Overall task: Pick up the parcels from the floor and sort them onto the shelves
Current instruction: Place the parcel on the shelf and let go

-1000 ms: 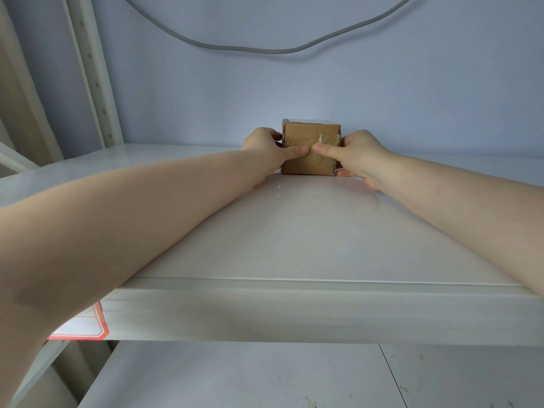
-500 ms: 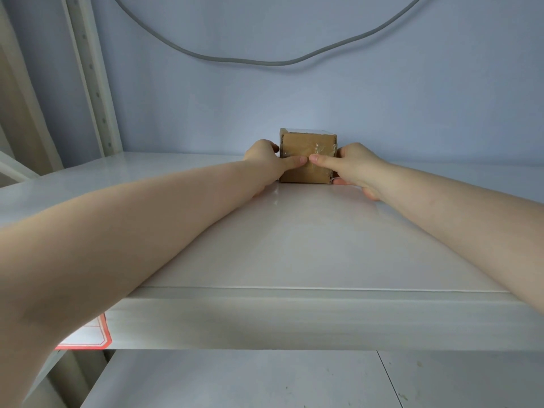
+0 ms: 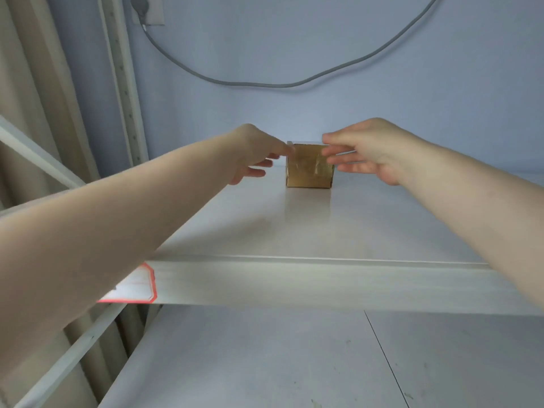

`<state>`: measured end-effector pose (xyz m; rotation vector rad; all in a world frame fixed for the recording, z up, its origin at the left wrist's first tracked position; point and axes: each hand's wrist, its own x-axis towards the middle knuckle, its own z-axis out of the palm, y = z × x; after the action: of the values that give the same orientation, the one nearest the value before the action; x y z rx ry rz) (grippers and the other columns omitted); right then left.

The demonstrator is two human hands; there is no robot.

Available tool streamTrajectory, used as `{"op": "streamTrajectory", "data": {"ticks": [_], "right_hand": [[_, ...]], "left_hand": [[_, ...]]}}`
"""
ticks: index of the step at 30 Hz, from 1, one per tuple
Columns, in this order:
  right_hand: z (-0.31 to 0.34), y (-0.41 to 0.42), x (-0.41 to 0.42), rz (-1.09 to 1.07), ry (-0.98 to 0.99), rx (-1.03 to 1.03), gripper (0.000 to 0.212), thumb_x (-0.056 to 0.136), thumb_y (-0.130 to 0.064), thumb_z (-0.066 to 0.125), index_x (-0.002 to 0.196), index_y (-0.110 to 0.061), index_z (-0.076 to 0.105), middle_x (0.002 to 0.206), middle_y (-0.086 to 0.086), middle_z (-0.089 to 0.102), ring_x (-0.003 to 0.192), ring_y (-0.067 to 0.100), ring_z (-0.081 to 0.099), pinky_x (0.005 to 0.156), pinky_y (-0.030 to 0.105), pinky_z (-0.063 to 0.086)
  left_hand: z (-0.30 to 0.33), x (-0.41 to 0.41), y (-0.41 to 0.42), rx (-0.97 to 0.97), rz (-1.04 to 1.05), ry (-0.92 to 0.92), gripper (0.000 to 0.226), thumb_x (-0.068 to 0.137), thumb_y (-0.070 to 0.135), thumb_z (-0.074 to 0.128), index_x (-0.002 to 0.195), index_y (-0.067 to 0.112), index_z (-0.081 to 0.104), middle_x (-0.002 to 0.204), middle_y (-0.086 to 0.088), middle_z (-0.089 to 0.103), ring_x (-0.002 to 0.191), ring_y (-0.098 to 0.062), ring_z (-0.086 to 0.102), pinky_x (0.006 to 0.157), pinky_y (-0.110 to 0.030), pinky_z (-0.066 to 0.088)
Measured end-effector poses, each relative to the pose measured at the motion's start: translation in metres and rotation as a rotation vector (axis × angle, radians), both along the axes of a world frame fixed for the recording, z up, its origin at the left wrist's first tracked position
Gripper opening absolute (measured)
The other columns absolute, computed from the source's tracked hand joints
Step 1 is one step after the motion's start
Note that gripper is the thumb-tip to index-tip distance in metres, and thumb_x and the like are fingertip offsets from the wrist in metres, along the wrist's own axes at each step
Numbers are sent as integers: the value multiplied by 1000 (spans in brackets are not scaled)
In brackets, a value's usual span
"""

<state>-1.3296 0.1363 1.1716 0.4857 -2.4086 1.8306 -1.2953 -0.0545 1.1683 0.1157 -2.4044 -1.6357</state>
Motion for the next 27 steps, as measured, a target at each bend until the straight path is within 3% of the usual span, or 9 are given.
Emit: {"op": "streamTrajectory", "data": {"ticks": [3, 7, 11, 15, 20, 27], "right_hand": [[-4, -8, 49, 241, -4, -189, 18, 86, -21, 68, 101, -10, 67, 91, 6, 72, 78, 16, 69, 69, 22, 56], [-21, -9, 107, 495, -61, -367, 16, 88, -19, 64, 101, -10, 67, 87, 4, 72, 76, 14, 69, 66, 20, 56], [-56, -9, 157, 705, -168, -437, 8, 90, -18, 61, 92, -14, 68, 79, 0, 72, 72, 10, 68, 65, 18, 54], [-113, -24, 204, 875, -276, -369, 9, 90, -19, 61, 90, -17, 69, 77, -3, 73, 71, 7, 68, 64, 17, 53], [-186, -55, 277, 926, -409, -233, 8, 90, -18, 63, 95, -14, 68, 78, -2, 71, 70, 7, 66, 65, 17, 52], [-267, -73, 398, 1087, -594, -41, 12, 88, -19, 66, 98, -13, 69, 83, 0, 73, 79, 13, 67, 79, 27, 53]], "left_hand": [[-4, 54, 8, 208, -36, 155, 12, 91, 15, 67, 102, 14, 69, 104, -2, 72, 100, -19, 69, 86, -28, 57], [-25, 133, 17, 362, 58, 341, 13, 91, 13, 64, 103, 16, 70, 105, -3, 75, 100, -17, 73, 89, -29, 57], [-71, 212, 28, 521, 250, 434, 14, 92, 9, 62, 101, 16, 69, 95, 1, 74, 91, -14, 72, 82, -24, 57], [-135, 281, 43, 582, 499, 405, 16, 94, 7, 57, 103, 15, 67, 92, 1, 73, 87, -13, 69, 82, -25, 55], [-211, 370, 48, 680, 785, 338, 15, 94, 9, 59, 104, 16, 68, 95, 1, 74, 93, -15, 69, 85, -27, 52], [-284, 508, 59, 865, 1076, 352, 21, 94, 7, 58, 112, 12, 66, 97, -1, 74, 94, -16, 70, 81, -25, 53]]}}
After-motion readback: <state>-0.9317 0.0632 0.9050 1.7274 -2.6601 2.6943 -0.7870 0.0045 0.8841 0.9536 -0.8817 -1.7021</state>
